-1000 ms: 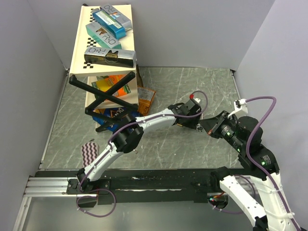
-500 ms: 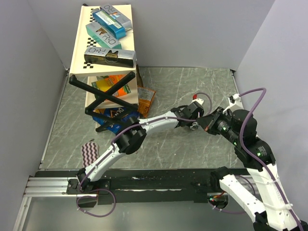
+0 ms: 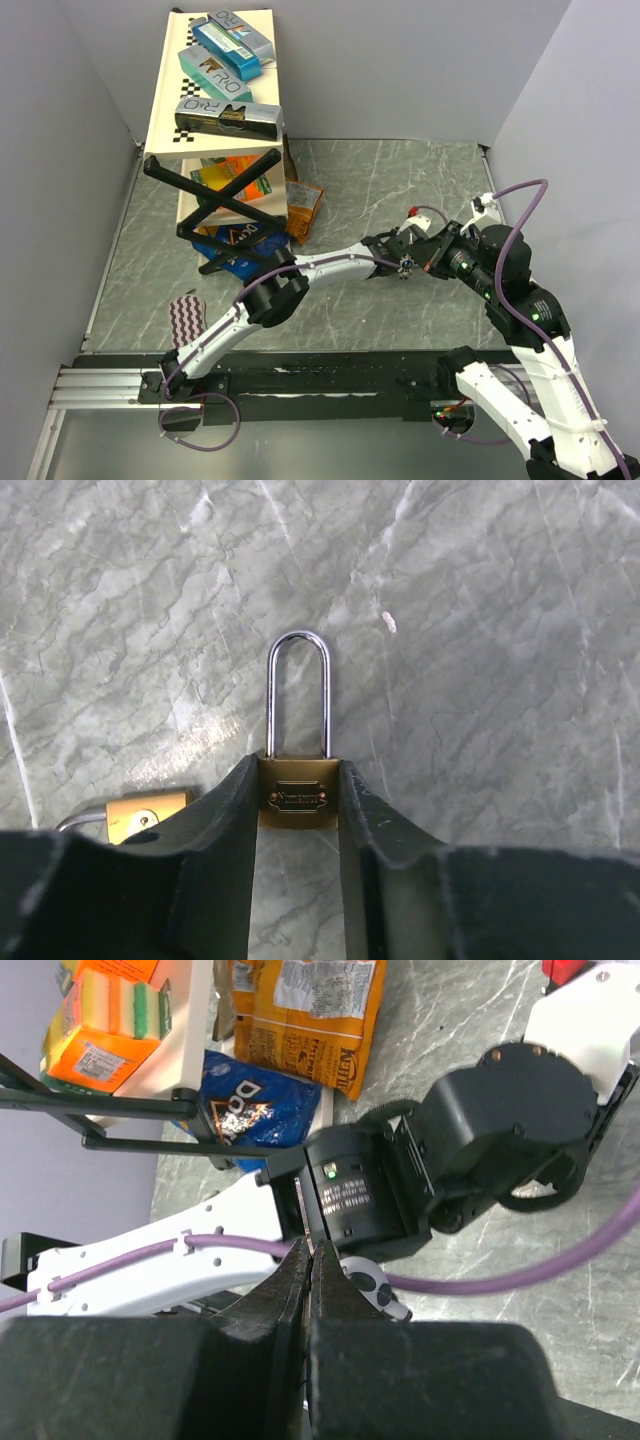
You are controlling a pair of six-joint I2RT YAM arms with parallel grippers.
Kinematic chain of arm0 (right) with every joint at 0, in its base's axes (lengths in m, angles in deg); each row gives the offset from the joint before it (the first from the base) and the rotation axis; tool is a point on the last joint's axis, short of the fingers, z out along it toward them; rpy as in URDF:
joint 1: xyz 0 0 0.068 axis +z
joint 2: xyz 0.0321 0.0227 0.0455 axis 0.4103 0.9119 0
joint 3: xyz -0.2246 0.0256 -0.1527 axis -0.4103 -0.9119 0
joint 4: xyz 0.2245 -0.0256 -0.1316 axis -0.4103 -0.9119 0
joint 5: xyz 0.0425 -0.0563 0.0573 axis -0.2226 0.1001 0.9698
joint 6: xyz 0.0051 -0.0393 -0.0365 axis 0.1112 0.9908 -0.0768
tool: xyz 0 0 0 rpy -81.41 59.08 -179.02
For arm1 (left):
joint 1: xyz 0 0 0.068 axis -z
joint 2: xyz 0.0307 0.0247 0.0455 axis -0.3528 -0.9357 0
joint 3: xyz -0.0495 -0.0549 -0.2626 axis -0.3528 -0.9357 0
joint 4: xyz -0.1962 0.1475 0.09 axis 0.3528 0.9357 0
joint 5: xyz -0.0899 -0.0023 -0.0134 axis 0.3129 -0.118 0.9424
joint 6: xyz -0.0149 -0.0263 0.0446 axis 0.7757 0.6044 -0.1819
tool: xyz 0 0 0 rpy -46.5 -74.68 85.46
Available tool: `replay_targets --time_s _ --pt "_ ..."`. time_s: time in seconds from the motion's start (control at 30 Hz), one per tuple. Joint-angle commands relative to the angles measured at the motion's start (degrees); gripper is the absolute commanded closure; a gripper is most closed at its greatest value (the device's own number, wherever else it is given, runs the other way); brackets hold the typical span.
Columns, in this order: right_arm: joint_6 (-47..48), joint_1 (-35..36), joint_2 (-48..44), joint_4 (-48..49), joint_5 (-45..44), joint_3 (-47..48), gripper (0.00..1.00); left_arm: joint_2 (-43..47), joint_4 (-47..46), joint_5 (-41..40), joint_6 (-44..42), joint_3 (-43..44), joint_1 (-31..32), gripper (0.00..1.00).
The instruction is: Unlock with the key
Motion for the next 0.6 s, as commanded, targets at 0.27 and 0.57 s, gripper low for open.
replay_targets --time_s 0.27,0.57 --pt "0.1 -0.2 0.3 3.2 0.5 -0.2 1.0 12.4 0.8 5.6 1.6 -27.8 4.3 0.77" --pt "0.6 -0.2 1.0 6.6 1.2 -2.8 1.0 26.7 -0.8 2.5 8.2 -48.8 5.9 0.79"
